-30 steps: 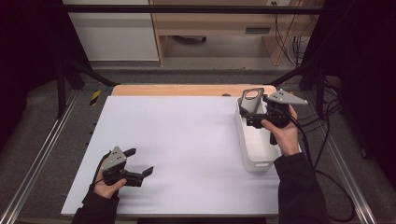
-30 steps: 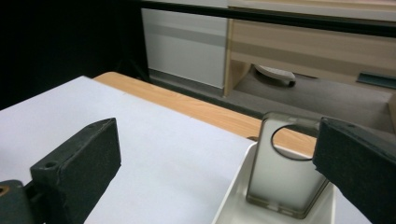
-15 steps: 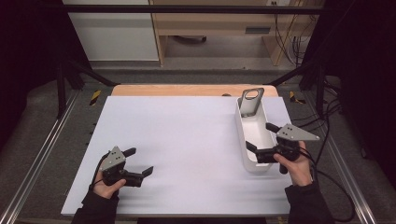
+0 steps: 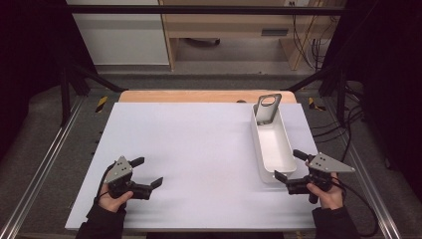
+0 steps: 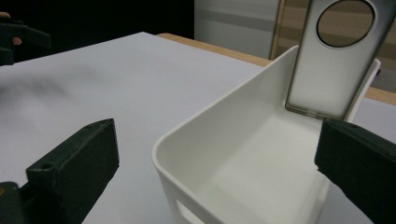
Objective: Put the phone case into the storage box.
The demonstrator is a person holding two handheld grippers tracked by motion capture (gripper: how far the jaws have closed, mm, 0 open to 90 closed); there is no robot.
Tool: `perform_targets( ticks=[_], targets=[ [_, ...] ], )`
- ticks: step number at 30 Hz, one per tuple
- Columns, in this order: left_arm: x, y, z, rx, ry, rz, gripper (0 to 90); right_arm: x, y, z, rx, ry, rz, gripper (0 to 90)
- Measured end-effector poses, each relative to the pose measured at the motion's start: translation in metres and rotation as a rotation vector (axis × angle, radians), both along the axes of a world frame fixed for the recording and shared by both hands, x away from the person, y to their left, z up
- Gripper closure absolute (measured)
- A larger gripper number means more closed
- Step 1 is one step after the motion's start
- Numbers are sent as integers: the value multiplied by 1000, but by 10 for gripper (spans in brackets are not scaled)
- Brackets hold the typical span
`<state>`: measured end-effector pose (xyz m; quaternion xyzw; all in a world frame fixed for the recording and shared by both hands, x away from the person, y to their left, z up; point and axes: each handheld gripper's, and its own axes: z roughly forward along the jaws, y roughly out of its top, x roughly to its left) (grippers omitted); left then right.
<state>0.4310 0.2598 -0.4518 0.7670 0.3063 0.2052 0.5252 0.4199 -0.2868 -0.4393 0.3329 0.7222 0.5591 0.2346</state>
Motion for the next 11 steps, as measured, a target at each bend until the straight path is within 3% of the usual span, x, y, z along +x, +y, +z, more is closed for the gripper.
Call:
perform_targets(
  ticks=[11],
  targets=[
    [-1,0,3,-4,-15,-2,0,-4,-15,-13,-4,16,-14,3]
  ],
)
